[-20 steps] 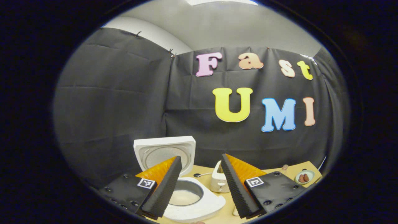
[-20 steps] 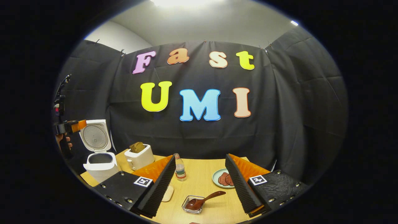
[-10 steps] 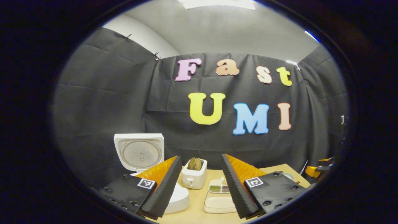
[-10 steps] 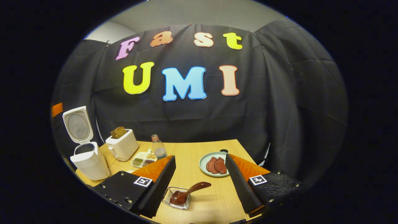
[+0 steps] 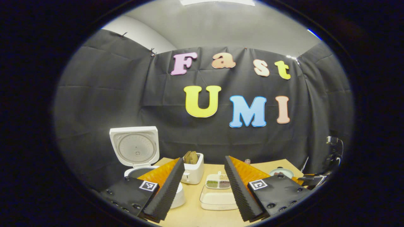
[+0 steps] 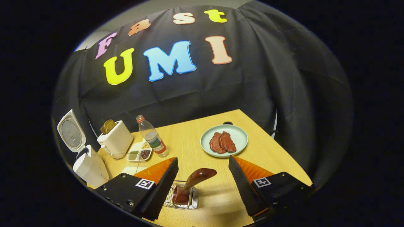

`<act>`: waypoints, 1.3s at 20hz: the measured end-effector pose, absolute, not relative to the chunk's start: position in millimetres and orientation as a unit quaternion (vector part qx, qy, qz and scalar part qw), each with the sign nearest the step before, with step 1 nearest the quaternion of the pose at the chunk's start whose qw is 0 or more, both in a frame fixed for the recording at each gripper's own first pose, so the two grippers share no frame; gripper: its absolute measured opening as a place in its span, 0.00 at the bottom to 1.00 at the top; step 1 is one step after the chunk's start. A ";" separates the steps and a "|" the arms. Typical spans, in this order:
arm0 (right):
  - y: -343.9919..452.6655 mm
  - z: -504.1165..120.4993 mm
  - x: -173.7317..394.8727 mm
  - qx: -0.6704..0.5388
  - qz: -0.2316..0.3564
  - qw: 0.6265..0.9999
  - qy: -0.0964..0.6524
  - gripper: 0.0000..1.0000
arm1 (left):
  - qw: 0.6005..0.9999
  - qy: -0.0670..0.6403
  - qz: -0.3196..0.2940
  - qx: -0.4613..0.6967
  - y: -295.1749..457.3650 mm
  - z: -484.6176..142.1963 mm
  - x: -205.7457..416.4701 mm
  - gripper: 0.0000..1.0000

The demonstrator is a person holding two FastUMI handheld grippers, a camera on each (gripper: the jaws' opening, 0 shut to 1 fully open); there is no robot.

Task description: Close the left gripper, press the button to open the rice cooker; take a wooden spoon from the chopstick holder with the right hand, scoop a spoonful of rice and pour it into the rice cooker, then put the wooden spoon back into the chopstick holder.

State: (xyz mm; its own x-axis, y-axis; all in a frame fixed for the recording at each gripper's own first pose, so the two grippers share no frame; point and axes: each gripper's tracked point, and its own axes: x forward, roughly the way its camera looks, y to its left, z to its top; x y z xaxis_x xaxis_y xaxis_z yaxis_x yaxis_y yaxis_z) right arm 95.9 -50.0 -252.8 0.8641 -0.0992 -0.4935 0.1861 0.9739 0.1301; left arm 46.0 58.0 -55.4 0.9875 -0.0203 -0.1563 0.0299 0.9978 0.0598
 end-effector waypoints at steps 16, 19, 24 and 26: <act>-12.9 -281.9 108.5 0.147 -0.067 0.942 0.293 0.25 | 0.993 0.112 -0.043 0.018 78.2 -93.3 56.9 0.87; 5.1 -275.0 102.3 0.134 -0.056 0.945 0.293 0.12 | 0.992 0.112 -0.049 0.012 81.1 -98.7 56.6 0.87; 14.2 -218.1 96.0 0.107 -0.058 0.962 0.246 0.12 | 0.992 0.093 -0.082 0.031 81.2 -93.4 56.8 0.90; 23.2 -186.9 94.7 0.099 -0.048 0.969 0.220 0.12 | 0.992 0.085 -0.090 0.039 86.0 -92.8 55.3 0.89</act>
